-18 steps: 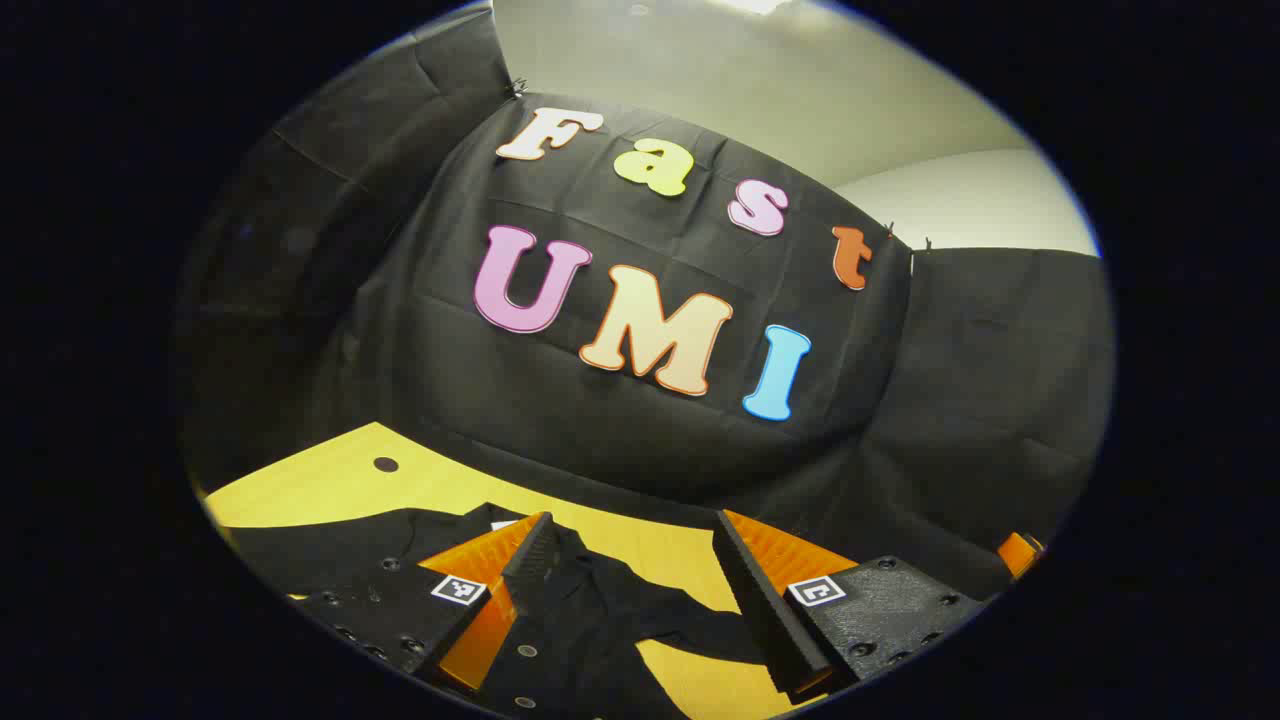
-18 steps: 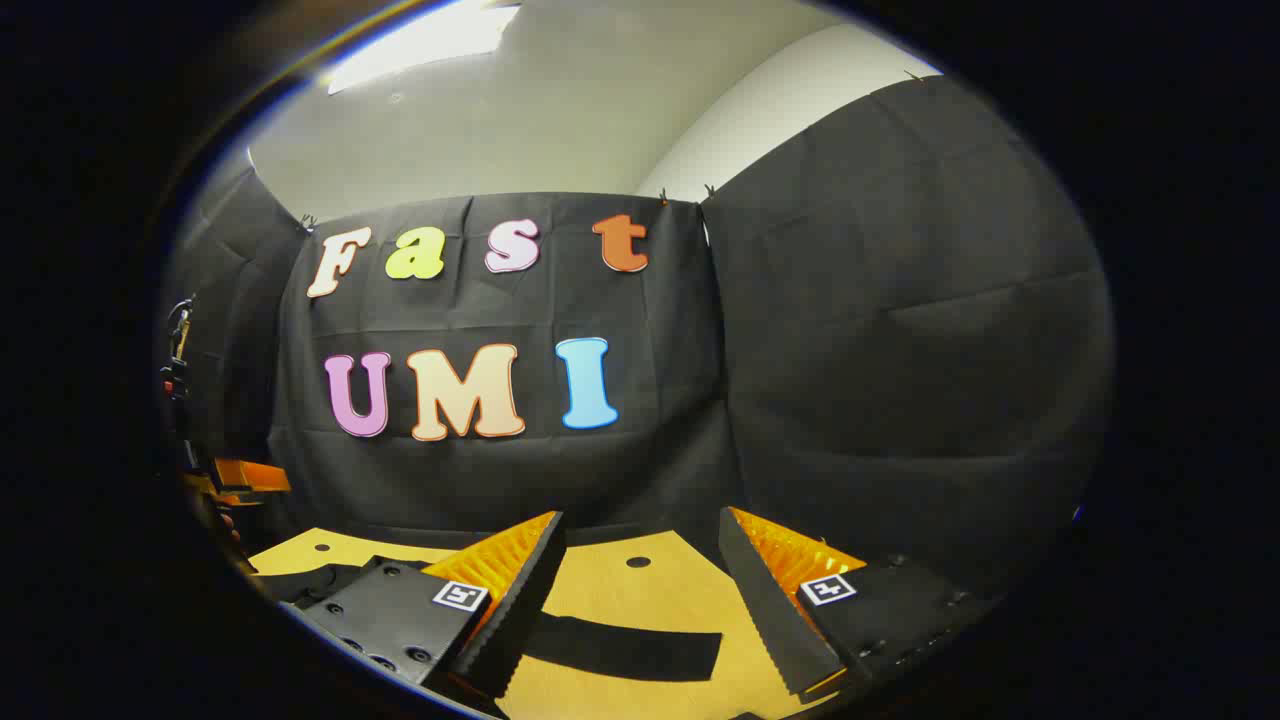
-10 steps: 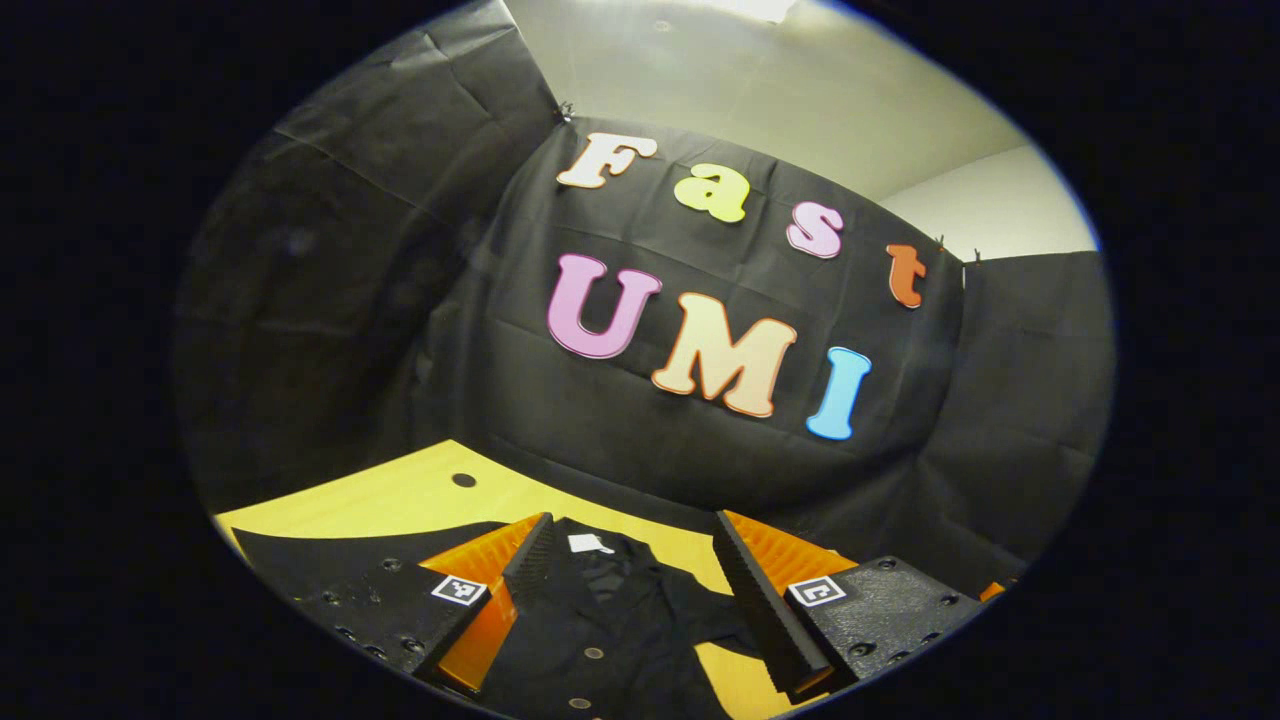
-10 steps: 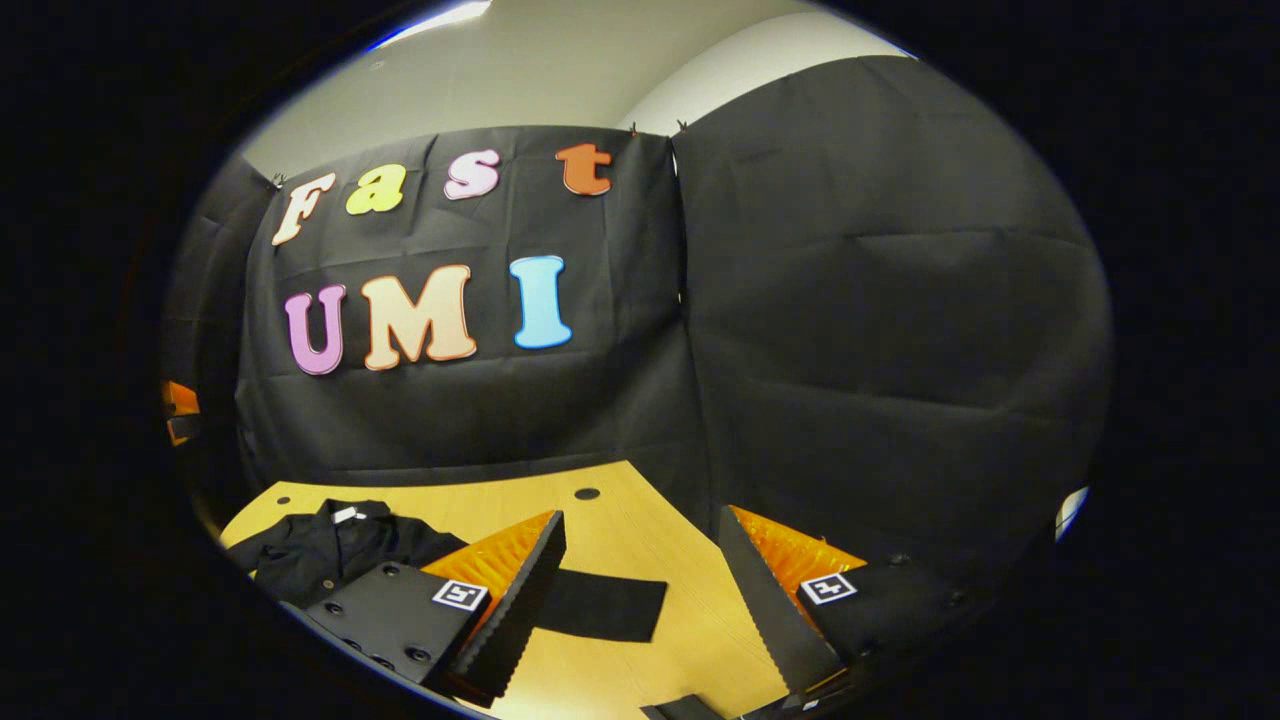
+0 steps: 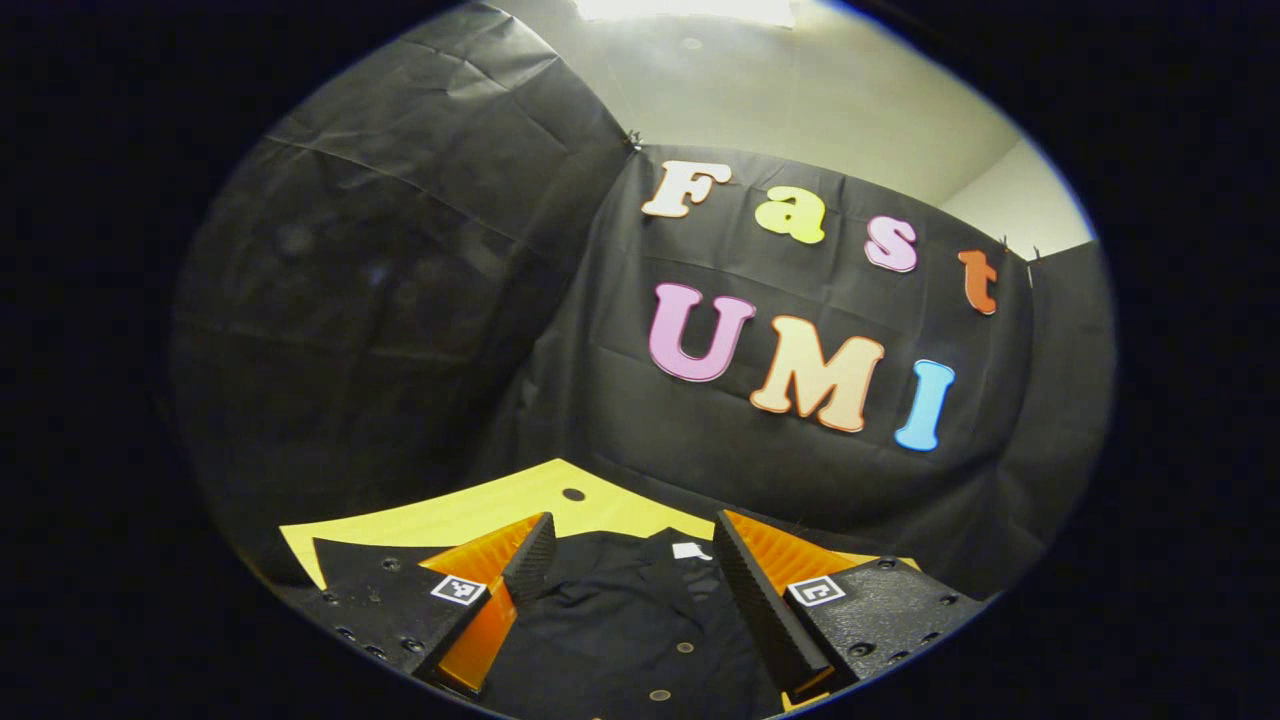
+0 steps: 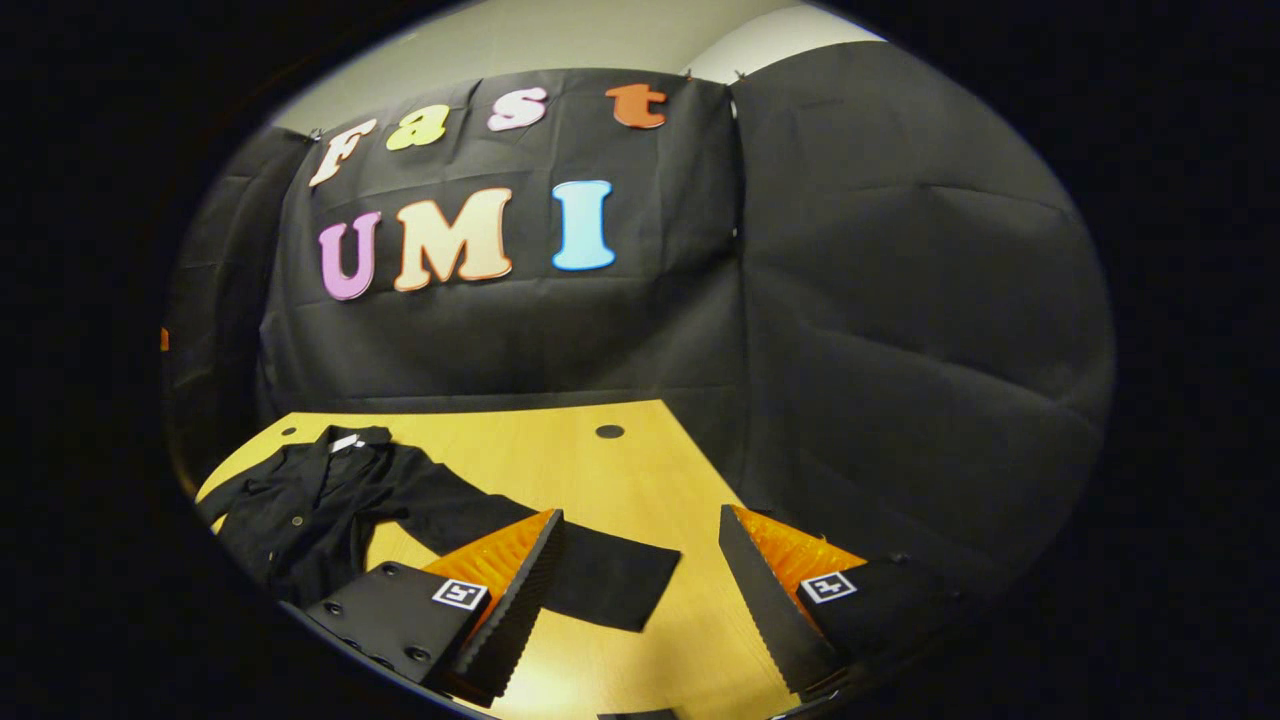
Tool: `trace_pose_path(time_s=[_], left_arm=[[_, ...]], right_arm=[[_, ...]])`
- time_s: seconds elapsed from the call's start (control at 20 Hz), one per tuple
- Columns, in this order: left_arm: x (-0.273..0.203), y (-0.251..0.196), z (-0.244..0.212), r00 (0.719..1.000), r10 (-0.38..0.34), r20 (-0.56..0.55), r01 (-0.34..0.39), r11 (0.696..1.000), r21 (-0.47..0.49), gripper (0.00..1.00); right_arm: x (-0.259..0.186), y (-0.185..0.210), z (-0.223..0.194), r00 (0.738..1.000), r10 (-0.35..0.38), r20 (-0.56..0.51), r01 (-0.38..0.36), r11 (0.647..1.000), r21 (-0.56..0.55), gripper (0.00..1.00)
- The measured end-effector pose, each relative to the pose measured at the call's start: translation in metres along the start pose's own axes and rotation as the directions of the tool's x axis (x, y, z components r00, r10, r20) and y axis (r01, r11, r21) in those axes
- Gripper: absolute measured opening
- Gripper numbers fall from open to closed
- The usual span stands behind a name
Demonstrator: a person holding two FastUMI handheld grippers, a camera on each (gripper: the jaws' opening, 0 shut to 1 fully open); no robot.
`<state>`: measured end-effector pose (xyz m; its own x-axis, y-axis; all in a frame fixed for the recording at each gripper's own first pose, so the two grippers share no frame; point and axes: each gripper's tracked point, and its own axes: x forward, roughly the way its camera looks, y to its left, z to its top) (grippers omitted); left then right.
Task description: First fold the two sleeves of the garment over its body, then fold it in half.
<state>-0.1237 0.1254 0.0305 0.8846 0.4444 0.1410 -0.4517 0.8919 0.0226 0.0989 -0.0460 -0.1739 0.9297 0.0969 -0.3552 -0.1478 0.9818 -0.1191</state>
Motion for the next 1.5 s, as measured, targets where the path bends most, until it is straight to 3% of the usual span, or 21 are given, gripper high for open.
trace_pose_path(time_s=[0.3,0.55,0.8,0.85,0.9,1.15,1.45,1.5], left_arm=[[-0.031,0.037,-0.002,0.992,0.125,0.01,-0.125,0.992,0.035,0.91],[-0.048,0.049,-0.004,0.984,0.177,0.018,-0.178,0.983,0.046,0.92],[-0.051,0.049,-0.009,0.982,0.187,0.013,-0.187,0.981,0.052,0.92],[-0.05,0.05,-0.011,0.983,0.185,0.011,-0.186,0.981,0.051,0.92],[-0.049,0.049,-0.012,0.983,0.185,0.009,-0.185,0.981,0.05,0.92],[-0.046,0.05,-0.015,0.985,0.173,-0.001,-0.173,0.982,0.073,0.92],[-0.042,0.053,-0.021,0.984,0.176,-0.019,-0.174,0.981,0.088,0.92],[-0.042,0.053,-0.023,0.984,0.177,-0.024,-0.175,0.981,0.088,0.92]], right_arm=[[0.058,0.025,-0.02,0.993,0.081,-0.091,-0.084,0.996,-0.026,0.97],[0.096,0.027,-0.054,0.968,0.098,-0.23,-0.106,0.994,-0.021,0.98],[0.114,0.027,-0.086,0.93,0.095,-0.356,-0.106,0.994,-0.014,0.94],[0.117,0.026,-0.093,0.924,0.089,-0.372,-0.099,0.995,-0.009,0.98],[0.117,0.023,-0.1,0.919,0.085,-0.385,-0.093,0.996,-0.002,0.95],[0.115,0.018,-0.118,0.9,0.071,-0.431,-0.083,0.997,-0.008,0.98],[0.118,0.018,-0.121,0.905,0.063,-0.421,-0.093,0.994,-0.049,0.95],[0.12,0.019,-0.121,0.907,0.068,-0.415,-0.098,0.994,-0.051,0.99]])
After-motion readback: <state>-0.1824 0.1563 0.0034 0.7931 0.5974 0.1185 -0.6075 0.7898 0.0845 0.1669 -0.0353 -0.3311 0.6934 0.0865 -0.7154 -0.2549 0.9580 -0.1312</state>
